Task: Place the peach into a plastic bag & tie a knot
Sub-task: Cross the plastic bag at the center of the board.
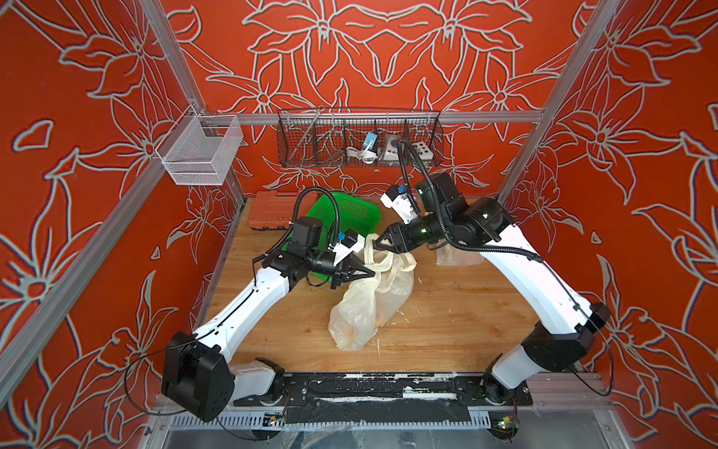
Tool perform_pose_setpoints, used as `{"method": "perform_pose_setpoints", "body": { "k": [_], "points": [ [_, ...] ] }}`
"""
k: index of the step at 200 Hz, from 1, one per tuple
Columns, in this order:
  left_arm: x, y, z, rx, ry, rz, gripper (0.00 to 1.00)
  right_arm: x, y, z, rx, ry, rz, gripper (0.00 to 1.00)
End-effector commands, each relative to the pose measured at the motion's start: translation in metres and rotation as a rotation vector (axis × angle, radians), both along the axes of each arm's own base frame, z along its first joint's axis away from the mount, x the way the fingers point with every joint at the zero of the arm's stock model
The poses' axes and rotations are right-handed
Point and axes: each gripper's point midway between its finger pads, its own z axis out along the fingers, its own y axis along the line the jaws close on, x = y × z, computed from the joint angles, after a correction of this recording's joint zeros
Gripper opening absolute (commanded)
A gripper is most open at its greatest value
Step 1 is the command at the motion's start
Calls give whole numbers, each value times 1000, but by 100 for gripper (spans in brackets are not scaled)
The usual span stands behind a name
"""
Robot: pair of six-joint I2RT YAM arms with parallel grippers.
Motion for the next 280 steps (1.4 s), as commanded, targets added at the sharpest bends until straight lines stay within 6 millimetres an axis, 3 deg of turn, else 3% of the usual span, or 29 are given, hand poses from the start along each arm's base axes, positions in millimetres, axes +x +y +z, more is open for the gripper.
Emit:
{"method": "perform_pose_setpoints", "body": {
  "k": [1, 13, 24, 53, 78, 100, 123, 174, 189, 201, 212, 231, 248, 265, 280],
  "points": [
    [5, 4, -23, 86, 15, 50, 0, 8, -11, 44, 206, 12, -64, 0],
    [11, 7, -36, 133, 24, 101, 0, 13, -15, 53, 256, 7, -94, 0],
    [13, 8, -29, 126, 13, 121, 4, 13, -14, 51, 256, 28, -98, 0],
    [9, 7, 22, -23, -67, 161, 33, 18, -10, 35, 278, 94, -139, 0],
    [2, 8, 38, -81, -93, 177, 63, 19, -6, 37, 331, 126, -158, 0],
    [5, 5, 38, -76, -84, 184, 70, 19, -3, 40, 354, 134, -164, 0],
    [13, 0, 31, -66, -76, 201, 71, 16, 3, 41, 377, 156, -152, 0],
    [38, -6, 12, -41, -79, 265, 58, 14, 13, 48, 420, 161, -130, 0],
    [40, -5, 13, -37, -94, 274, 41, 13, 12, 50, 427, 135, -109, 0],
    [38, -4, 14, -39, -107, 270, 26, 17, -2, 53, 420, 82, -127, 20],
    [37, -1, 17, -48, -115, 262, 16, 28, -30, 55, 398, 1, -177, 30],
    [38, 5, 22, -72, -99, 238, 8, 44, -88, 30, 251, -178, -307, 48],
    [35, 8, 25, -81, -66, 187, 3, 48, -120, -22, 42, -275, -332, 58],
    [31, 11, 25, -84, -52, 153, 1, 46, -130, -73, -85, -347, -282, 63],
    [28, 15, 28, -92, -43, 132, 0, 42, -124, -89, -54, -445, -222, 70]
  ]
}}
